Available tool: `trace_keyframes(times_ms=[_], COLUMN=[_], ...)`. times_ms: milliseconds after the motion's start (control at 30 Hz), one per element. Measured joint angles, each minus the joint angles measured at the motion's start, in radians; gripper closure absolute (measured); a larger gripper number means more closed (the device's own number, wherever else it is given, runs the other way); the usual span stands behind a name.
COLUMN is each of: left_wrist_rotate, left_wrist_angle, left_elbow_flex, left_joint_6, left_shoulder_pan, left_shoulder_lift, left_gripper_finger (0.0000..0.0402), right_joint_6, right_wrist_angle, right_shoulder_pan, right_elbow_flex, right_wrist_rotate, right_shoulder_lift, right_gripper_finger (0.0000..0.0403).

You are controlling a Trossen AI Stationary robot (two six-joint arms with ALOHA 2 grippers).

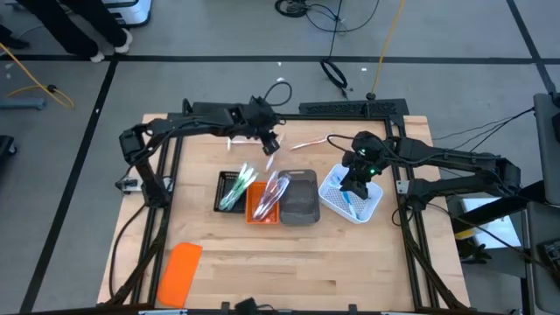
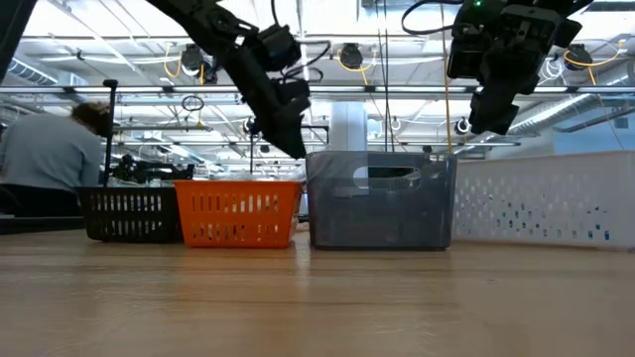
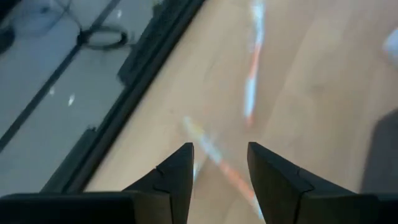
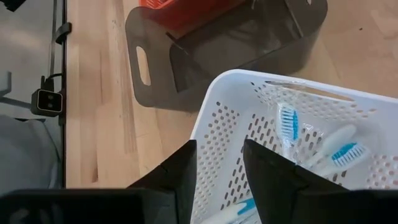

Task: Pick & Place Toothbrushes
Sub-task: Put the orange toothbrush into the black transparent bin

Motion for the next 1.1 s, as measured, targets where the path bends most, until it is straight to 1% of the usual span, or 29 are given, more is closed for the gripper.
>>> trace_keyframes(times_ms=[67,367,667,900,1100], left_wrist_rotate=[0.0,-0.004,-0.069,-0.069,-0.041], left_wrist_angle=[-0.055,-0.126,-0.128,-0.136,-0.133], left_elbow_flex=[-0.002,-0.001,-0.001,-0.001,0.003], left_joint_6=[0.002,0.046,0.139,0.143,0.146], left_shoulder_pan=[0.021,0.076,0.101,0.125,0.128], left_shoulder_lift=[0.005,0.074,0.16,0.216,0.257], left_gripper_finger=[0.0248,0.0247,0.0247,0.0247,0.0247], right_joint_6=[-0.004,-0.012,-0.012,-0.012,-0.012], right_wrist_angle=[0.0,0.002,0.006,0.034,0.048], right_shoulder_pan=[0.0,0.0,0.0,0.0,0.0], right_elbow_flex=[0.0,0.0,0.0,0.0,0.0], right_wrist_rotate=[0.0,0.002,0.002,0.001,0.0], right_shoulder_lift=[0.0,0.0,0.0,0.0,0.0], right_gripper_finger=[0.0281,0.0282,0.0282,0.0284,0.0285])
